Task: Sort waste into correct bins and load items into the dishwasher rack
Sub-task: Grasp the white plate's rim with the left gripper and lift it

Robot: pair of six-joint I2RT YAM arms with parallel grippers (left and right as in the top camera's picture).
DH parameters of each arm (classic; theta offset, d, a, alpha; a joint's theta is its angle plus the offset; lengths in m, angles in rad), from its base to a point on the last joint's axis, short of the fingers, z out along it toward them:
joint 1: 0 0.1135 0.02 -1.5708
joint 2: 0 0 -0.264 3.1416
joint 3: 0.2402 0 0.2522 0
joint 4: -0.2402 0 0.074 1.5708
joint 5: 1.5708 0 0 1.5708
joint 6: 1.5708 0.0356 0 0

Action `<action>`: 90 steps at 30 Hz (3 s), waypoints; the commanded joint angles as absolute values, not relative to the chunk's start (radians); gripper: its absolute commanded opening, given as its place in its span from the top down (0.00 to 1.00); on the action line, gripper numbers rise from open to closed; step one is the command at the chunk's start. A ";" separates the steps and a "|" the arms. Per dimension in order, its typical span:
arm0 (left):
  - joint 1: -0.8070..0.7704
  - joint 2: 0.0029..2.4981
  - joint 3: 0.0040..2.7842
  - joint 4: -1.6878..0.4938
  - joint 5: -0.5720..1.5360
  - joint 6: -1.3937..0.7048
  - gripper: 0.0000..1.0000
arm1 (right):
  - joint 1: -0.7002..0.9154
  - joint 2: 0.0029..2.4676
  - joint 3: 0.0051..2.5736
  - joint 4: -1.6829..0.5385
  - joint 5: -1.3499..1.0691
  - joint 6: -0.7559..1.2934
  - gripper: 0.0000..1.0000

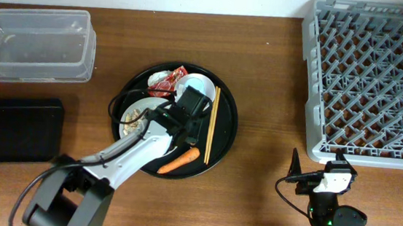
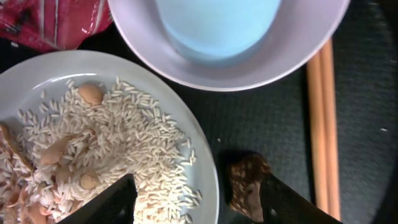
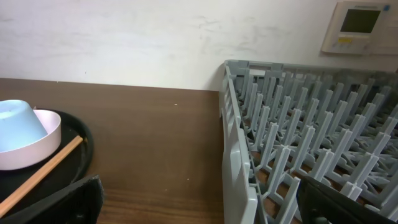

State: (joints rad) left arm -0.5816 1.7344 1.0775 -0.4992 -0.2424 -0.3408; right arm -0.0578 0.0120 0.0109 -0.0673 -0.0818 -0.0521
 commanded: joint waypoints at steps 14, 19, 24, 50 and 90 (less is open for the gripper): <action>-0.583 1.805 1.091 -0.532 -0.273 -0.382 0.41 | -0.052 0.004 0.006 -0.072 -0.074 -0.047 0.02; -0.583 1.837 1.091 -0.534 -0.266 -0.382 0.44 | -0.052 0.004 0.006 -0.072 -0.074 -0.047 0.02; -0.583 1.837 1.091 -0.532 -0.267 -0.381 0.44 | -0.052 0.004 0.006 -0.072 -0.074 -0.047 0.02; -0.665 1.844 1.091 -0.532 -0.330 -0.381 0.62 | -0.052 0.004 0.006 -0.072 -0.074 -0.047 0.02; -0.665 1.871 1.092 -0.559 -0.366 -0.381 0.99 | -0.052 0.004 0.006 -0.072 -0.074 -0.047 0.02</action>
State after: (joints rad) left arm -0.6666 1.8572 1.0840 -0.5411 -0.3573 -0.3702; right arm -0.0578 0.0120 0.0109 -0.0673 -0.0818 -0.0525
